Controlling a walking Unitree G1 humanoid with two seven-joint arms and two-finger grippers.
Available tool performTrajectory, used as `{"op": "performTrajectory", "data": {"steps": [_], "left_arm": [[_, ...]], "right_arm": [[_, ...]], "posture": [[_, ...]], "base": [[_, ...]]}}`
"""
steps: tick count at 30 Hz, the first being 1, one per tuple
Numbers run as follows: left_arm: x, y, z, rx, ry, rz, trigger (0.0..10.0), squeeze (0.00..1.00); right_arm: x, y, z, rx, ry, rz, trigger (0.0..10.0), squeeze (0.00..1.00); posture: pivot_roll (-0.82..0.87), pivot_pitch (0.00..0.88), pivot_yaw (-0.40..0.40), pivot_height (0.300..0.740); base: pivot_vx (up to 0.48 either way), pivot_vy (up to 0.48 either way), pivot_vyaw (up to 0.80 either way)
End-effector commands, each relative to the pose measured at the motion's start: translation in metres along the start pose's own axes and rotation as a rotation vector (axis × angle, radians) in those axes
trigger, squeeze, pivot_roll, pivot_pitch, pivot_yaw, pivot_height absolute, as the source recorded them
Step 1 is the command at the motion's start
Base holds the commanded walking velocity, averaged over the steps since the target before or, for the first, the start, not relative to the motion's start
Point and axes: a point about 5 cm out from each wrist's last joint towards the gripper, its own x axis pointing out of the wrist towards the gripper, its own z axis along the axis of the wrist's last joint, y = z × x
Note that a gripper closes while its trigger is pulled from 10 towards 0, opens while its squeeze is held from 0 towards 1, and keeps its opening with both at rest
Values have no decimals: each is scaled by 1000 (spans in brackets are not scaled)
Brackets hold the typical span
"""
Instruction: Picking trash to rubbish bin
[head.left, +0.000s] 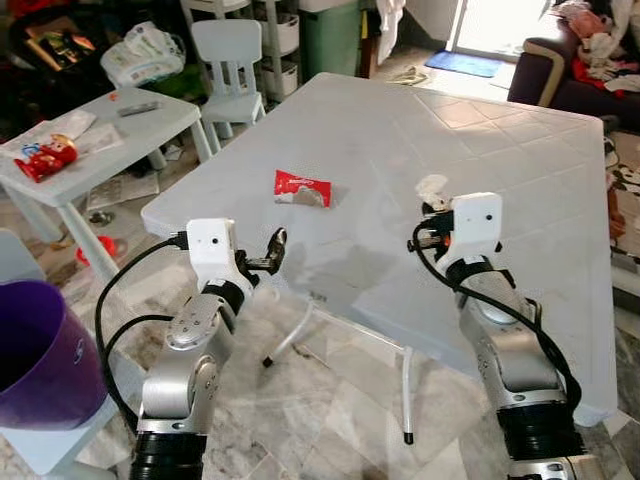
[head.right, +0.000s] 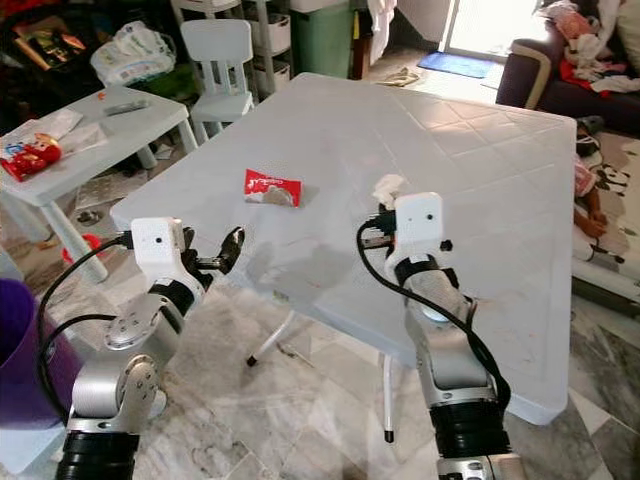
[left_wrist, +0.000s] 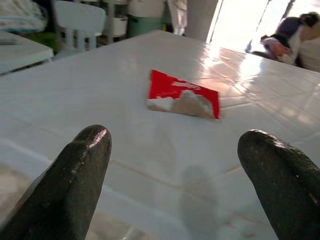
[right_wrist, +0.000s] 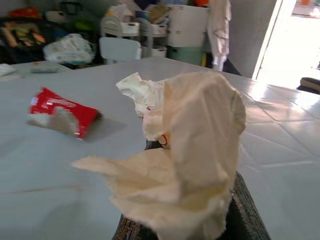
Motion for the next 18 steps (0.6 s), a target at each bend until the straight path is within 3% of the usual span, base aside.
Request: {"op": "performTrajectory", "data": {"steps": [1, 18], "left_arm": [[3, 4, 6, 11, -17, 6, 10000, 0], [4, 5, 7, 1, -17, -1, 10000, 0]], "right_arm": [[2, 0, 8, -7, -40, -1, 0, 0], [2, -3, 9, -12, -53, -10, 0, 0]], "posture": [[39, 16, 39, 740], [37, 16, 40, 740]], "base": [[247, 0, 0], [304, 0, 0]]}}
